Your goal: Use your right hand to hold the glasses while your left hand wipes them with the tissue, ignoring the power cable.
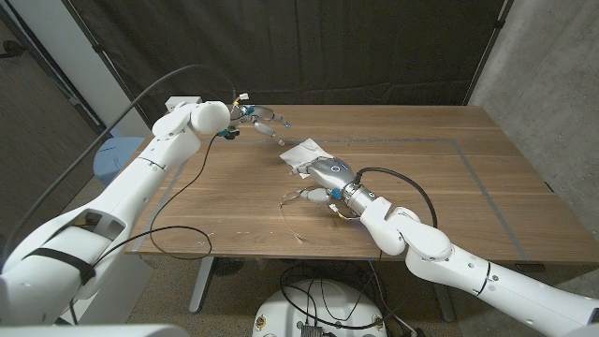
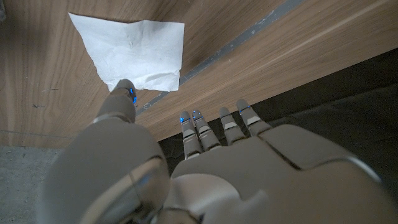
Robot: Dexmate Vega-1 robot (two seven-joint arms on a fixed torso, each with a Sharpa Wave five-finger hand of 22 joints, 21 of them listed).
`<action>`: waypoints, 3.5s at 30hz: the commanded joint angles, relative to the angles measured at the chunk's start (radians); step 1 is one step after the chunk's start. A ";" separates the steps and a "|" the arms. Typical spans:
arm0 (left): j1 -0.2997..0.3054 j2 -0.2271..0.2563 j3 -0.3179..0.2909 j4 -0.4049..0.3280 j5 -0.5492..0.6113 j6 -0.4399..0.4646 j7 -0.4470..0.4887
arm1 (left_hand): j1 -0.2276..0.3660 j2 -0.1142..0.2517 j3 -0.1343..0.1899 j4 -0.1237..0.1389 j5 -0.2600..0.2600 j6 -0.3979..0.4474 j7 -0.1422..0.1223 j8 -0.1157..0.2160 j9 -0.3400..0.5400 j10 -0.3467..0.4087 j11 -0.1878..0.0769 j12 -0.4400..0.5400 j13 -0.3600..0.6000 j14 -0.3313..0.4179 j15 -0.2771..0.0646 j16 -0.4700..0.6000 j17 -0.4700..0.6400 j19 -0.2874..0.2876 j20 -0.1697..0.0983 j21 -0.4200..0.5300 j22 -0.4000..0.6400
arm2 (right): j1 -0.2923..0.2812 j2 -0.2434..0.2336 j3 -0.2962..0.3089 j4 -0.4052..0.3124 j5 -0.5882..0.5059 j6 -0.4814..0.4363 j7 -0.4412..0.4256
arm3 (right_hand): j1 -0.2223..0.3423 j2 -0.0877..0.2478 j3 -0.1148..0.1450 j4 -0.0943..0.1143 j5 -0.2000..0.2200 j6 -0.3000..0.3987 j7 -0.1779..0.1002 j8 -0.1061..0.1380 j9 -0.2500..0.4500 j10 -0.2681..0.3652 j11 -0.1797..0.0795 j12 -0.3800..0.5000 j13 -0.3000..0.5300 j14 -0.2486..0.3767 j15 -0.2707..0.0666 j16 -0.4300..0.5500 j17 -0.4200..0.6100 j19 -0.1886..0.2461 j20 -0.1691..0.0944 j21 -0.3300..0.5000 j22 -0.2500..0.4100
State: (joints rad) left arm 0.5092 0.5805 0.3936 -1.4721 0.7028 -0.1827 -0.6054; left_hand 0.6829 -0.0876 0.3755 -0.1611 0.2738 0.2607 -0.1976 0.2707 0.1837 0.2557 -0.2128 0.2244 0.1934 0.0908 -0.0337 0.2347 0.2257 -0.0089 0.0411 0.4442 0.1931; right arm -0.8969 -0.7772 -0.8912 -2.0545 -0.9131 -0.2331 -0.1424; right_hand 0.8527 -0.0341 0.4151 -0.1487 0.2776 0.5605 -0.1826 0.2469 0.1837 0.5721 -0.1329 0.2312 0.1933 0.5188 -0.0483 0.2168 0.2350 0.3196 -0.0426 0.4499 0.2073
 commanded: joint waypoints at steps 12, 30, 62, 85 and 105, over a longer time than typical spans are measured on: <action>-0.052 -0.030 0.017 0.096 0.013 -0.059 0.003 | 0.013 -0.004 -0.002 0.006 0.016 -0.004 0.006 -0.009 0.003 -0.002 0.000 -0.008 0.003 0.001 -0.055 -0.004 0.008 -0.006 -0.001 -0.005 0.003 | 0.066 0.055 -0.080 0.094 -0.147 -0.049 0.049 | 0.073 0.020 -0.035 -0.006 0.026 0.045 -0.025 -0.011 0.005 0.040 -0.043 0.014 0.013 0.037 -0.181 0.039 0.038 -0.013 -0.049 0.003 0.001; -0.064 -0.040 0.014 0.122 0.006 -0.068 -0.009 | 0.024 -0.010 -0.009 0.012 0.031 -0.005 0.019 -0.015 0.004 -0.001 0.002 -0.012 0.004 -0.002 -0.051 -0.005 0.013 -0.008 -0.004 -0.009 0.003 | 0.096 0.083 -0.104 0.167 -0.123 -0.007 0.031 | 0.100 -0.013 -0.149 0.009 0.032 0.110 -0.029 -0.024 0.006 0.096 -0.034 0.027 0.033 0.090 -0.180 0.147 0.134 -0.022 -0.084 0.012 0.009; -0.091 -0.057 0.019 0.171 -0.002 -0.107 0.004 | 0.028 -0.008 -0.026 0.029 0.057 -0.008 0.055 -0.028 0.005 -0.006 0.026 -0.018 0.007 -0.003 -0.038 -0.005 0.022 -0.011 0.016 -0.014 0.005 | 0.150 0.082 -0.128 0.208 -0.153 -0.030 0.144 | 0.156 0.049 -0.196 0.021 0.044 0.200 -0.023 -0.021 0.008 0.155 -0.039 0.049 0.050 0.095 -0.187 0.201 0.201 0.000 -0.084 0.039 0.019; -0.105 -0.063 0.023 0.199 -0.002 -0.111 -0.003 | 0.021 0.008 -0.039 0.048 0.065 -0.034 0.060 -0.046 0.007 -0.015 0.044 -0.018 0.008 -0.005 -0.040 -0.005 0.029 -0.011 0.015 -0.018 0.006 | 0.141 0.092 -0.120 0.253 -0.090 0.040 0.029 | 0.290 0.107 -0.276 0.015 0.056 0.597 -0.004 0.076 0.018 0.407 -0.062 0.153 0.120 0.246 -0.191 0.294 0.301 0.031 -0.092 0.109 0.030; -0.118 -0.073 0.087 0.229 0.102 -0.182 0.081 | 0.044 0.000 -0.053 0.041 0.062 -0.095 0.024 -0.072 0.008 -0.048 0.029 -0.028 0.008 -0.017 -0.029 -0.013 0.031 -0.021 0.027 -0.027 0.006 | 0.058 0.130 -0.031 0.258 -0.020 -0.057 -0.251 | 0.297 0.128 -0.277 0.022 0.061 0.601 0.009 0.075 0.015 0.422 -0.062 0.153 0.130 0.263 -0.190 0.288 0.303 0.045 -0.082 0.129 0.032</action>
State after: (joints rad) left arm 0.4028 0.5155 0.4351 -1.2621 0.7429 -0.3174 -0.5710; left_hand 0.7085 -0.0785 0.3253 -0.1119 0.3329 0.1863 -0.1638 0.2062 0.1886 0.2269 -0.1854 0.2032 0.1977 0.0848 -0.0351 0.2280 0.2535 -0.0207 0.0527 0.4248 0.1980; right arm -0.8053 -0.6650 -0.9632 -1.7946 -0.9638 -0.2281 -0.2533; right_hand 1.1515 0.0788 0.1418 -0.1296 0.3331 1.1116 -0.1782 0.3162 0.1881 0.9856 -0.1954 0.3861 0.3200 0.7715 -0.0859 0.5068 0.5355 0.3514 -0.0446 0.5752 0.2351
